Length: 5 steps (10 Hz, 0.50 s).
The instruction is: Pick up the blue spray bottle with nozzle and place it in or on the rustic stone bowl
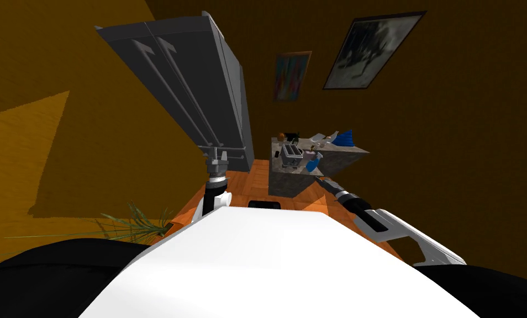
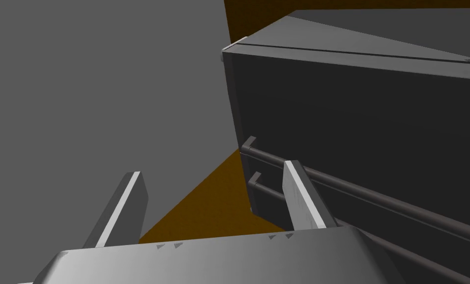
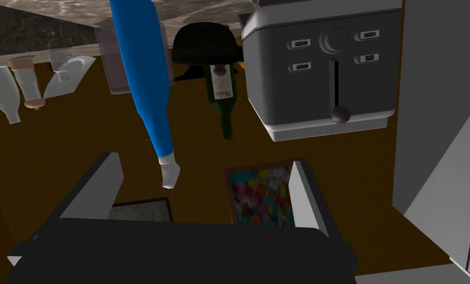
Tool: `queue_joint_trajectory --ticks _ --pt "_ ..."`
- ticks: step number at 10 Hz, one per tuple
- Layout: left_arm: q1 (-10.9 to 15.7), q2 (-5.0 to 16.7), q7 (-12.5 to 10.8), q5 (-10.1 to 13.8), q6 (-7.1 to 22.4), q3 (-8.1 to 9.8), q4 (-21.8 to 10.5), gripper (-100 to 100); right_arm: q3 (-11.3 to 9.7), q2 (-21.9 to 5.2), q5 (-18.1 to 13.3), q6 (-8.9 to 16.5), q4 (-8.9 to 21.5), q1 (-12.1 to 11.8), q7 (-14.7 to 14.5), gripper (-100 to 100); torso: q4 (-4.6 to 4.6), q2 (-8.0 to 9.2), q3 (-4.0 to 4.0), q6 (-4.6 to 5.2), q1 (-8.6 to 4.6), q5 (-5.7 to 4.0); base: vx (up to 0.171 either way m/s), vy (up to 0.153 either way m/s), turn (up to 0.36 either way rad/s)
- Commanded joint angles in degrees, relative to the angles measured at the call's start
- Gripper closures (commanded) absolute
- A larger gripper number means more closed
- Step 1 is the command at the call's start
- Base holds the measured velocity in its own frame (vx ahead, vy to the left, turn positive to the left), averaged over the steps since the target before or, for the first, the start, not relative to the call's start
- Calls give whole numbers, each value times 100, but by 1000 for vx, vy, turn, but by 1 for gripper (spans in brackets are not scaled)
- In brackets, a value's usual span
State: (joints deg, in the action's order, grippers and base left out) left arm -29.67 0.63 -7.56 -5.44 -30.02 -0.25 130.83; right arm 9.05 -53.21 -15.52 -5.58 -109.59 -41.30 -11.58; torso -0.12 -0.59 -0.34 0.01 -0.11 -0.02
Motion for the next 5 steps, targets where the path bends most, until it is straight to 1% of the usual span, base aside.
queue_joint_trajectory --ticks 1,4,5 --pt "0 0 0 0 0 0 0 0 73 -217 -29 140 100 -39 97 -100 0 0 0 0 0 0 165 -38 107" --pt "0 0 0 0 0 0 0 0 161 -504 -105 329 285 -80 221 -100 -1 -4 -3 0 -12 -3 156 -50 101" --pt "0 0 0 0 0 0 0 0 209 -665 -149 437 388 -98 287 -100 0 0 -1 0 -15 -4 157 -66 136"
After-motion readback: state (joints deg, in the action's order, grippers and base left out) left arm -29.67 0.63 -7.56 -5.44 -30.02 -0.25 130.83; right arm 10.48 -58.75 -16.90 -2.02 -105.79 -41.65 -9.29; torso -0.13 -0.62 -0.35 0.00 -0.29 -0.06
